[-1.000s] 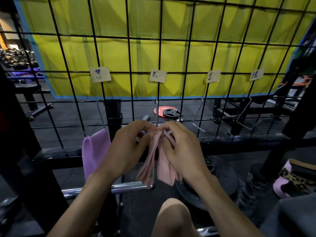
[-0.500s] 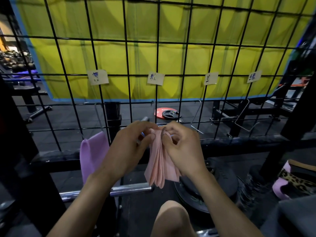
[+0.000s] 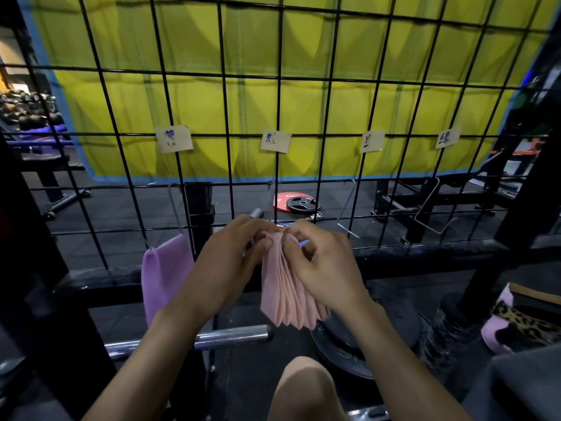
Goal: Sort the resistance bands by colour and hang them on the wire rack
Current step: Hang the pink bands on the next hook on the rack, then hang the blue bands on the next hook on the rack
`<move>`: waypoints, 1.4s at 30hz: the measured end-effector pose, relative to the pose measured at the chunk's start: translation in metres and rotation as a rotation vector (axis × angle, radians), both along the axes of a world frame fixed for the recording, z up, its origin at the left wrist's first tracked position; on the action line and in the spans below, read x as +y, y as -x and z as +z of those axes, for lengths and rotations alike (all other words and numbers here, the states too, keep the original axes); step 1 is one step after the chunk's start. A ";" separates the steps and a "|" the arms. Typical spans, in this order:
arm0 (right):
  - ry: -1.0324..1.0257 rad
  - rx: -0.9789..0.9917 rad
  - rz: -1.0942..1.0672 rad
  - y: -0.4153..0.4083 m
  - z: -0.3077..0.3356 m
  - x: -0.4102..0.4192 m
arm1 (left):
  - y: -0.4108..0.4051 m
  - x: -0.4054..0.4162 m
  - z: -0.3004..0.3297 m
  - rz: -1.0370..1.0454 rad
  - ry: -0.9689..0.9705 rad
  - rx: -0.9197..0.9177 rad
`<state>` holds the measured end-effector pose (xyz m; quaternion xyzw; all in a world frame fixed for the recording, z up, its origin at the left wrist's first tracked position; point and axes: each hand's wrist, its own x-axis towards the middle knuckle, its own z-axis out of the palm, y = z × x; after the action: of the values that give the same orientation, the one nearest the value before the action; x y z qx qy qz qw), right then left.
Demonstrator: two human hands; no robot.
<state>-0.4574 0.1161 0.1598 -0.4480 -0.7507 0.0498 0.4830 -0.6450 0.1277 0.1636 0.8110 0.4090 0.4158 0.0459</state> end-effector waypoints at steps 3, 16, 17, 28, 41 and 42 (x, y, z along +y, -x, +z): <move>0.076 0.127 0.061 0.001 -0.002 0.000 | 0.000 0.000 -0.001 0.004 0.019 0.007; 0.275 0.338 0.135 -0.008 -0.028 -0.029 | -0.020 -0.033 -0.036 0.001 0.093 -0.154; 0.293 0.348 0.141 -0.010 -0.030 -0.033 | -0.021 -0.039 -0.040 0.022 0.097 -0.159; 0.298 0.348 -0.160 -0.158 -0.065 -0.094 | -0.147 -0.070 -0.076 -0.318 0.059 0.062; 0.630 0.488 -1.177 -0.463 -0.180 -0.284 | -0.452 -0.121 -0.137 -0.854 0.453 0.201; 0.644 0.513 -1.218 -0.476 -0.188 -0.287 | -0.465 -0.125 -0.141 -0.867 0.492 0.209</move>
<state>0.0182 -0.1713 -0.0277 -0.8796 -0.1804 0.0939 0.4299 -0.1801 0.0023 0.0231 0.9086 0.1231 0.1665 0.3626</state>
